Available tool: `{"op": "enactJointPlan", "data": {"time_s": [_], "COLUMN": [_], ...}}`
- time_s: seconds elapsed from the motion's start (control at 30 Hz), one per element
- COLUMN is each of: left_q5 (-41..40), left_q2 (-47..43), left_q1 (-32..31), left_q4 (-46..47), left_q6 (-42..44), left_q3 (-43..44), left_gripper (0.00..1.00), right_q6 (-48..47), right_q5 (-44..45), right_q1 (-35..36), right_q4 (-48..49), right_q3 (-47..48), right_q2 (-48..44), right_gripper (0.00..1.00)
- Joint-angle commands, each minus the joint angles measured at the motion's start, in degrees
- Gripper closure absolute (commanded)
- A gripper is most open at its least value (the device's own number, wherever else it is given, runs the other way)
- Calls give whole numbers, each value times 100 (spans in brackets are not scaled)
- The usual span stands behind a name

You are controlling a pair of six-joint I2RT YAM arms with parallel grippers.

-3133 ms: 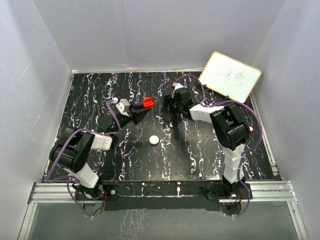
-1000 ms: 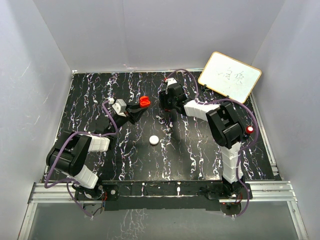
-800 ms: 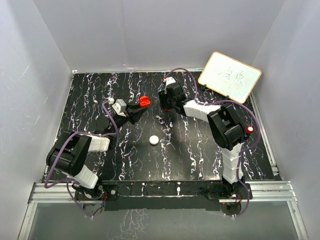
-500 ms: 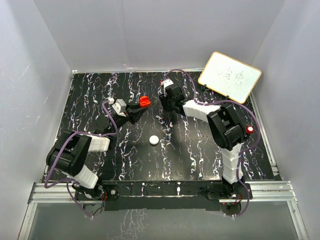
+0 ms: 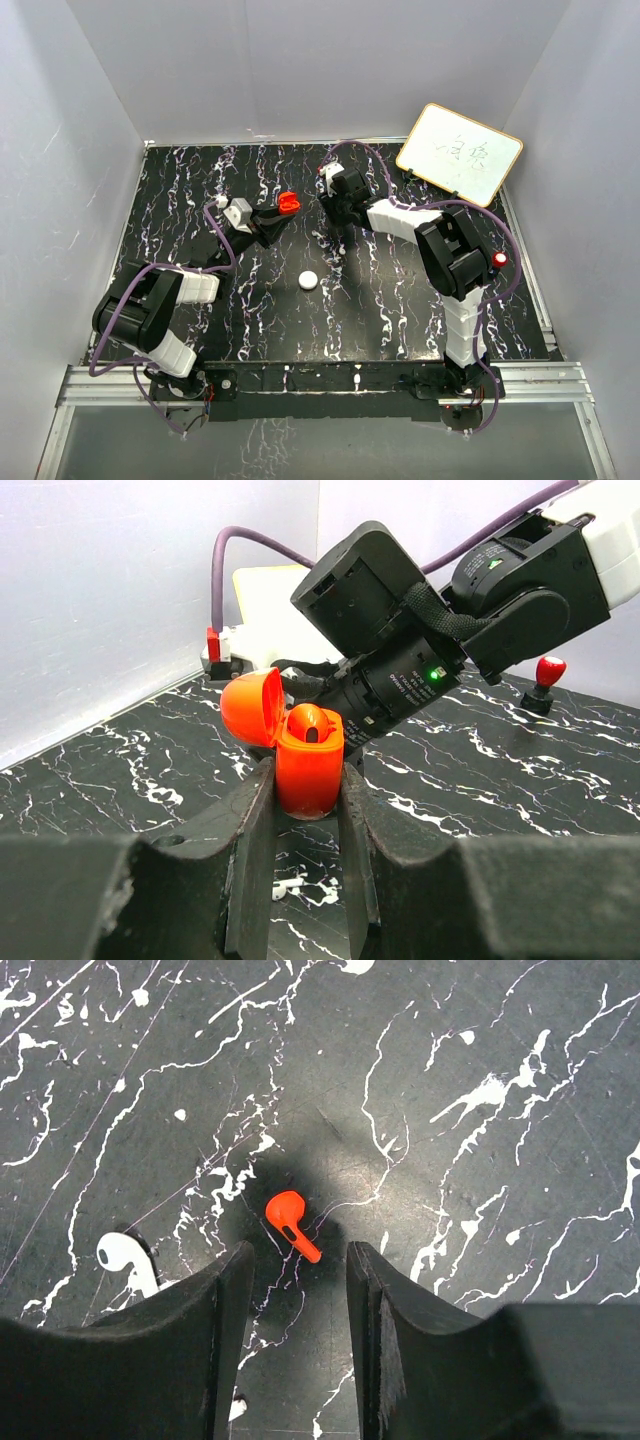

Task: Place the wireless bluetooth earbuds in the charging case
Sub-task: Pick up the earbud from the center of the board.

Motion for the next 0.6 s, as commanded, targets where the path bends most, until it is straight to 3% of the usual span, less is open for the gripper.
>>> {"op": "enactJointPlan", "data": {"time_s": [0.0, 0.57], "left_q5": [45, 45], "left_q2": [-197, -188], "left_q1": [35, 52], "left_q4": [1067, 1067], "left_q6": [54, 60], "left_q3": [-40, -49], "left_gripper": [100, 100], "right_q6": [-129, -158], "right_q5": [-269, -537], "right_q1": [-51, -68], "right_q4": [149, 16], "right_q3": [316, 556], "right_q2": [-153, 181], "right_gripper": [60, 62]}}
